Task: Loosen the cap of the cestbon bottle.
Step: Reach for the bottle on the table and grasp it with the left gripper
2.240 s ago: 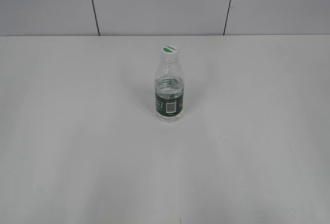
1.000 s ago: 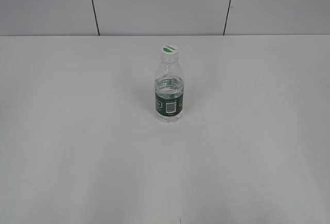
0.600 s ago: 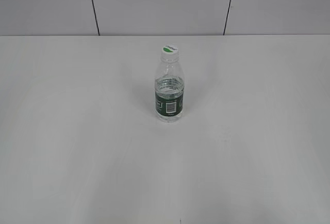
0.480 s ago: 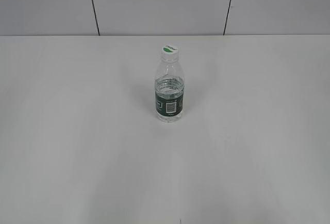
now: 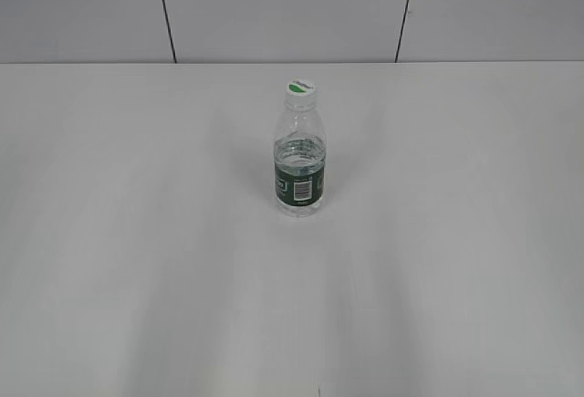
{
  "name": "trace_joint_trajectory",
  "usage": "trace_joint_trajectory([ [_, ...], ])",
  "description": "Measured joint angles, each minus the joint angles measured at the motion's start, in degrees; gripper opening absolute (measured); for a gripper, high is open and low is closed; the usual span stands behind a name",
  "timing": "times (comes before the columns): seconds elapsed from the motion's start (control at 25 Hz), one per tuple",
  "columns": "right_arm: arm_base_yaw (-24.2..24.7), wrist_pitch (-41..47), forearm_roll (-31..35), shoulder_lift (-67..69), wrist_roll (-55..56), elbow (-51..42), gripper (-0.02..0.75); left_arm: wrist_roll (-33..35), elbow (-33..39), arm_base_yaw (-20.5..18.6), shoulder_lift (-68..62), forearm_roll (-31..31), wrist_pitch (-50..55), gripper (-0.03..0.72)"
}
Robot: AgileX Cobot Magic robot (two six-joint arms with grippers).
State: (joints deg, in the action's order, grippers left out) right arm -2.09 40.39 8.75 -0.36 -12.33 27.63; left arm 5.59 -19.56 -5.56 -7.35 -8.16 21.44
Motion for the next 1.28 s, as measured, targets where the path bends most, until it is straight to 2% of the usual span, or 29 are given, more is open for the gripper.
trace_joint_trajectory([
  [0.08, 0.00, -8.35, -0.10, 0.00, 0.00, -3.19, 0.485, 0.00, 1.51, 0.00, -0.33, -0.96, -2.85, 0.443],
  [0.2, 0.00, -16.08, -0.10, 0.00, 0.00, -8.60, 0.485, 0.20, 2.66, 0.00, -1.03, -1.41, -6.15, 0.443],
  [0.36, 0.00, -20.72, -0.10, 0.00, 0.00, -13.62, 0.485, 1.58, 2.90, 0.00, -3.63, -1.53, -8.86, 0.443],
  [0.6, 0.00, -24.07, -0.10, 0.00, 0.00, -14.23, 0.485, 4.07, 3.78, 0.35, -9.60, -0.57, -12.98, 0.443],
  [0.84, 0.00, -28.23, -0.10, 6.81, 0.00, -14.30, 0.485, 4.44, 4.65, 4.64, -17.05, 5.22, -19.85, 0.443],
  [1.16, 0.00, -37.68, -0.24, 22.83, -1.42, -14.60, 0.485, 4.54, 4.65, 12.35, -27.52, 5.92, -27.24, 0.443],
  [1.28, 0.00, -42.72, -0.09, 28.42, -1.60, -14.60, 0.485, 4.54, 4.65, 14.07, -31.45, 5.92, -30.36, 0.443],
])
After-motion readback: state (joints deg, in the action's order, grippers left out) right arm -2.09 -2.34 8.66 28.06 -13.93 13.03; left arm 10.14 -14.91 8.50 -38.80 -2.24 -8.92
